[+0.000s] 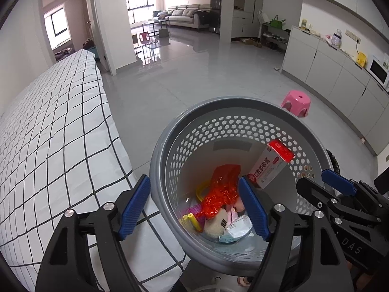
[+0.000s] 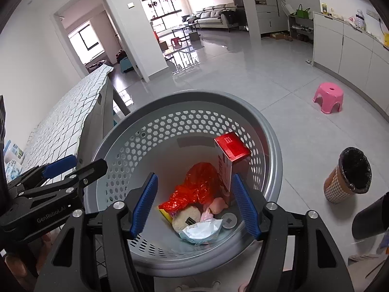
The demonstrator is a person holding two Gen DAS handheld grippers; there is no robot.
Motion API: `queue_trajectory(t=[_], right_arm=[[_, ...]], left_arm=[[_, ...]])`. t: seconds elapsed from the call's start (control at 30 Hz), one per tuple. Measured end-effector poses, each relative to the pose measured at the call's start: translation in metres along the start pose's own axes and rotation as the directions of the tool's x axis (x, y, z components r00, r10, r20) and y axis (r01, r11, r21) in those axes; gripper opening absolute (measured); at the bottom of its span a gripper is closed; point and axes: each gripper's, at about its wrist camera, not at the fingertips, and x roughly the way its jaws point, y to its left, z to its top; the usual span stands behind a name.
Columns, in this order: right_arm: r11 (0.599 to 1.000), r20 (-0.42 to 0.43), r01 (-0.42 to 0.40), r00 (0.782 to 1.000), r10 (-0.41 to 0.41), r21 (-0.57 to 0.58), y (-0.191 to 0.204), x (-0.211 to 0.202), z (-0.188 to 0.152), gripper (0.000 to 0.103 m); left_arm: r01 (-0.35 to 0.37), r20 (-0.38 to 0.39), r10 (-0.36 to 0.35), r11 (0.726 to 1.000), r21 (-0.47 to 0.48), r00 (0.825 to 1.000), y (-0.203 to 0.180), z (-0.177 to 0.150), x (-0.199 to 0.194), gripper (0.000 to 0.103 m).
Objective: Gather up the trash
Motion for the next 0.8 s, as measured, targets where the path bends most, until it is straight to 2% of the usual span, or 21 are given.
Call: queue_trajectory(t=[0.13, 0.33, 0.8], right_arm=[[0.999, 0.004, 0.025, 1.0, -0.026, 0.03, -0.004, 0.0, 0.001, 0.067], [0.999, 0.015, 0.044, 0.999, -0.044, 0.016, -0.001, -0.002, 0.002, 0.069], [0.993, 0.051, 0.116, 0.992, -0.118, 0.035, -0.008, -0.011, 0.003, 0.075]], left_arm=[[-0.026, 0.01, 0.026, 1.0, -0.011, 1.0, 0.001, 0.0, -0.003, 0.082], [-0.04, 0.012, 0.04, 0.999, -0.03, 0.999, 0.002, -0.001, -0.006, 0.087], [-0.061, 0.016, 0.061, 0.998, -0.033, 0.998, -0.001, 0.0, -0.011, 0.094]])
